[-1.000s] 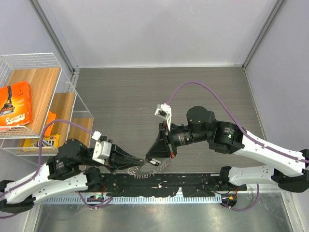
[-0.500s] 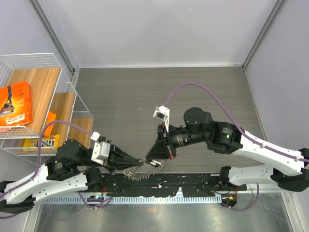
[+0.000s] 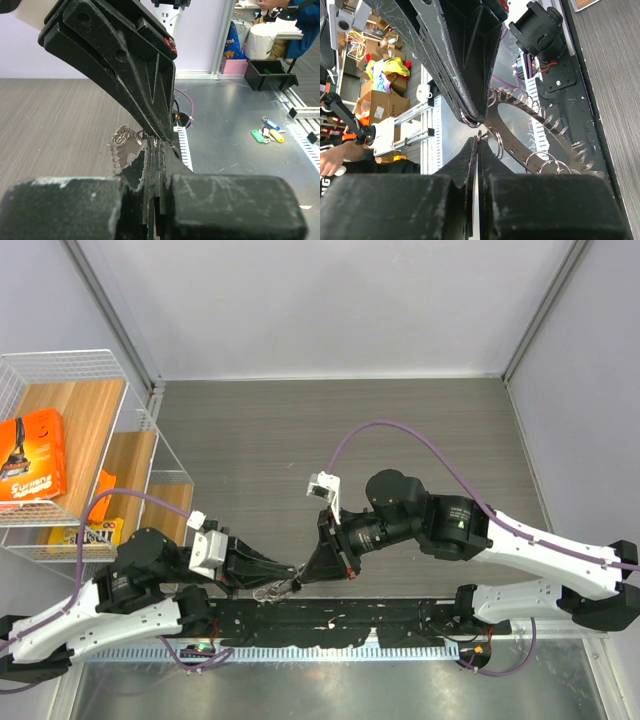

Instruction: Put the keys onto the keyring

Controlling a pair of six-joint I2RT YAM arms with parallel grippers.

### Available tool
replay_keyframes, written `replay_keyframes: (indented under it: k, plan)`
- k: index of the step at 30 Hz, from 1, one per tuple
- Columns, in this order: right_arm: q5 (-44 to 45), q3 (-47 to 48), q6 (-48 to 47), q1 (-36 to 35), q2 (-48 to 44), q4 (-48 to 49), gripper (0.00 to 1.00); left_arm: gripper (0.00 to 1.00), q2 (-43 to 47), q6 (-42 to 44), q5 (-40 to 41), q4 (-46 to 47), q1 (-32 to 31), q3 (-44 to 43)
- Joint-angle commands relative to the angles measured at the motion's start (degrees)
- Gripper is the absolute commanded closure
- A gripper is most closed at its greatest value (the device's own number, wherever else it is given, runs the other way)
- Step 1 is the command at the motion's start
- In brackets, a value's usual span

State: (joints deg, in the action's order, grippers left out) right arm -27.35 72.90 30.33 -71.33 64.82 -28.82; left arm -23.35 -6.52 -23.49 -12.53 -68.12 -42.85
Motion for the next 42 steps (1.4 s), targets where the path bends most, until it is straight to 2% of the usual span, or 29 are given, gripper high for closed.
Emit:
replay_keyframes:
  k: [1,27,42]
  plan:
    - [0.3,1.3,0.0,-0.4,-1.0,1.5,0.94,1.0,0.0,1.1,0.5,5.0,0.1,-2.7]
    - [6.4,4.3,0.6,-0.4,-2.8,0.5,0.95,1.0,-0.1,0.5,-2.4,6.3,0.0,-2.5]
    - [4.6,3.3,1.8,-0.4,-1.2,3.1,0.95,1.0,-0.7,0.5,-2.4,6.8,0.0,-2.6]
